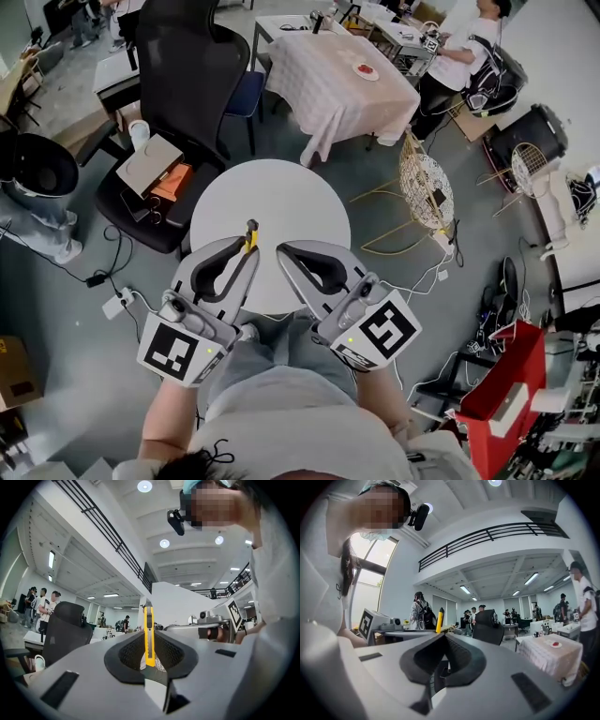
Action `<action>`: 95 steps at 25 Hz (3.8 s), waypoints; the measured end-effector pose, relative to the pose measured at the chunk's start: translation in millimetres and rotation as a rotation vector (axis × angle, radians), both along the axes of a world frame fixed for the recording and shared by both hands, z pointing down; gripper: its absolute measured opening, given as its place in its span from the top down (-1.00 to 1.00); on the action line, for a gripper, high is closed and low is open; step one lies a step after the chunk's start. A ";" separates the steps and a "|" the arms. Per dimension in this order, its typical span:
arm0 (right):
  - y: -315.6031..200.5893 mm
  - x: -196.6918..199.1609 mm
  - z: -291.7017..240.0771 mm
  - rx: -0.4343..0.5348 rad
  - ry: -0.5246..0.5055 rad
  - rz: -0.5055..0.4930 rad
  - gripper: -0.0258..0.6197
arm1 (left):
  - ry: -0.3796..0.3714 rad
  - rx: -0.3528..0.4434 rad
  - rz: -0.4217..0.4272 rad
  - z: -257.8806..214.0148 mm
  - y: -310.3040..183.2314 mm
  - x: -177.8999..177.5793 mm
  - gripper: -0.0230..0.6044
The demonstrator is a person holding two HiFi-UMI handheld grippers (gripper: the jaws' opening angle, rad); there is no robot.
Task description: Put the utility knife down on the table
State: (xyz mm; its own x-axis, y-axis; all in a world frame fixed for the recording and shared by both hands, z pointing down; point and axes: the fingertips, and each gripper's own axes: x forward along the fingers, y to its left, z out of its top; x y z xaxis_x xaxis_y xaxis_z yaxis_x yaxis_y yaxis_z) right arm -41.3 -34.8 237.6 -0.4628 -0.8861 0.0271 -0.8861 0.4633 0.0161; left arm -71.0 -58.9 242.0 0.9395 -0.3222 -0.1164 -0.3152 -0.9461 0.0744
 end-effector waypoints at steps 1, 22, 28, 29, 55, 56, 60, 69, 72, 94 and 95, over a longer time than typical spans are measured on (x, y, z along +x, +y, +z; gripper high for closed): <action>-3.2 2.4 0.5 -0.003 0.004 -0.008 0.90 | -0.002 -0.003 -0.008 0.5 -2.7 2.0 0.72; -48.5 81.4 48.5 -0.075 -0.018 -0.316 0.90 | -0.167 -0.152 -0.334 79.6 -33.3 77.2 0.72; -53.1 105.7 68.7 -0.118 -0.046 -0.356 0.90 | -0.286 -0.230 -0.384 135.8 -40.0 101.0 0.72; -53.5 108.3 72.7 -0.126 -0.051 -0.358 0.90 | -0.310 -0.242 -0.386 147.3 -40.7 103.9 0.72; -54.2 153.6 149.2 -0.291 -0.094 -0.289 0.90 | -0.799 -0.537 -0.326 389.0 -35.9 126.5 0.72; -54.8 154.1 150.0 -0.292 -0.094 -0.286 0.90 | -0.814 -0.545 -0.323 393.6 -35.2 125.5 0.72; -55.1 155.5 154.8 -0.303 -0.100 -0.280 0.90 | -0.857 -0.587 -0.308 409.6 -33.1 124.3 0.72; -53.6 163.8 158.8 -0.307 -0.099 -0.267 0.90 | -0.892 -0.606 -0.289 420.7 -32.5 126.2 0.71; -52.5 165.1 158.7 -0.309 -0.101 -0.266 0.90 | -0.896 -0.603 -0.271 420.8 -31.3 127.9 0.71; -54.0 127.6 114.5 -0.223 -0.083 -0.290 0.90 | -0.735 -0.483 -0.280 326.5 -54.9 114.1 0.89; -54.2 124.5 110.2 -0.214 -0.080 -0.289 0.90 | -0.715 -0.465 -0.276 313.4 -56.4 114.2 0.89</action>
